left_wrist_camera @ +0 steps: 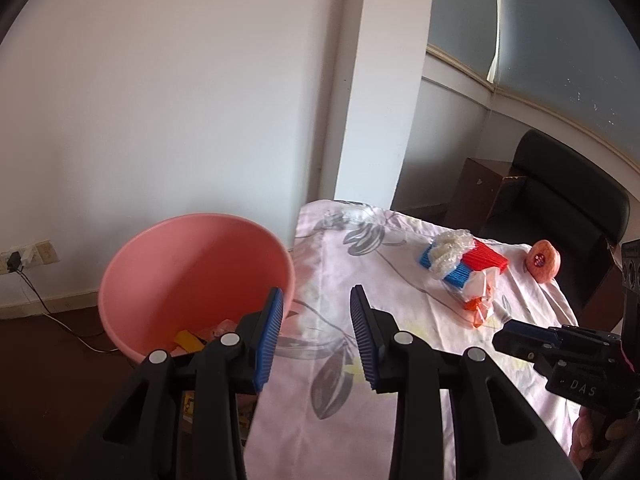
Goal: Collect trash
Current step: 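Move both tools back over the table toward the foam nets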
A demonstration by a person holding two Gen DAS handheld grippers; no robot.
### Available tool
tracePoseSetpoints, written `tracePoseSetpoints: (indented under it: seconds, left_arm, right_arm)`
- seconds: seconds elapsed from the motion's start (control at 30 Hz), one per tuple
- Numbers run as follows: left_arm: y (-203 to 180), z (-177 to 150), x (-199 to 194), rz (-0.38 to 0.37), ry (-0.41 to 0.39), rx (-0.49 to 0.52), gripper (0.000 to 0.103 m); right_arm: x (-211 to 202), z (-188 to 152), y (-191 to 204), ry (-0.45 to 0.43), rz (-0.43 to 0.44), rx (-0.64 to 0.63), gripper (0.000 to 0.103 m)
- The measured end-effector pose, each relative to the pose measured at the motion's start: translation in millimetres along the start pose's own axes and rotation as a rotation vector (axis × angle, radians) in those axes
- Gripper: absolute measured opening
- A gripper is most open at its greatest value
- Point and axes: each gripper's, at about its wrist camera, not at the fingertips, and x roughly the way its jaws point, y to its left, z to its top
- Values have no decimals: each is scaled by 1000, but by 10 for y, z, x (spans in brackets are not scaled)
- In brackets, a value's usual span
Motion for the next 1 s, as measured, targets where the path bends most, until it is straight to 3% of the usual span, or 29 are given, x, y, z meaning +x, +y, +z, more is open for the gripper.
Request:
tracePoseSetpoints:
  seconds: [0.47,0.77,0.87,1.0]
  left_arm:
    - [-520,21,304,-83,40,101,34]
    - [-914,98,690,-158,84,171,34]
    - [-1032,143,840,-185,96,208,40]
    - [-1178,225,1080,-229,128,246,40]
  right_arm:
    - [-220,-179,-756,-31,-118,141,24]
    - [-259,-231,-1075,-37,-137,207,24]
    - [-252,-245,-1168,-32,-136,232,24]
    - [-247,-263,-1270,-29,-139,255,24]
